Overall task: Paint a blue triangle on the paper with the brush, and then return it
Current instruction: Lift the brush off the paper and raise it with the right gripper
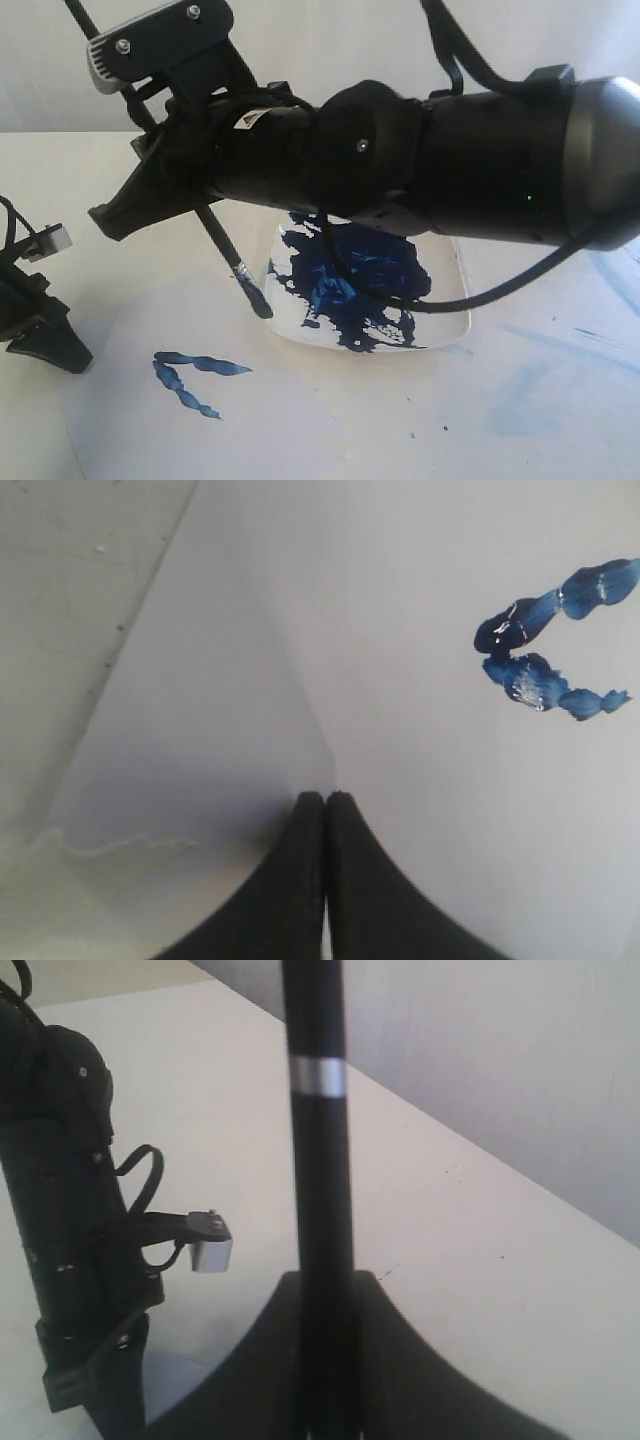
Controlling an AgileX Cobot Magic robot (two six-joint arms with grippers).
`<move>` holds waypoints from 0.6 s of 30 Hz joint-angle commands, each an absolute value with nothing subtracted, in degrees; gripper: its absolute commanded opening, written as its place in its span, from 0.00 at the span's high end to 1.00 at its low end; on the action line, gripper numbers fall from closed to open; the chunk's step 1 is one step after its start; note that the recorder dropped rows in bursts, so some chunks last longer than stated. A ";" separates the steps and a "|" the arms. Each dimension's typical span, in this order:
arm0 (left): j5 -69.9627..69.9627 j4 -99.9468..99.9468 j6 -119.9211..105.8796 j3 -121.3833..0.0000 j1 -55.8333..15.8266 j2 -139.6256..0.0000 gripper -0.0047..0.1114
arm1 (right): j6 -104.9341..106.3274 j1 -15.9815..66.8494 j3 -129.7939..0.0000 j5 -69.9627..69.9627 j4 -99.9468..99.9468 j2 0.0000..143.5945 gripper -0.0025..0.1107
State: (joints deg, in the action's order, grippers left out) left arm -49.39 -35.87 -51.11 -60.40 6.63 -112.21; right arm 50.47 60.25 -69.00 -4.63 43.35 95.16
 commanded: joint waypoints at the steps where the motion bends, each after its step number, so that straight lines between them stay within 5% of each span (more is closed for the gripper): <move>1: -49.73 -35.87 -51.32 -59.99 6.65 -112.42 0.96 | 50.19 58.64 -70.96 -4.48 41.43 94.47 0.98; 18: -49.71 -35.87 -51.41 -59.99 6.65 -112.42 0.96 | 26.61 58.29 -77.37 -4.82 18.03 94.47 0.98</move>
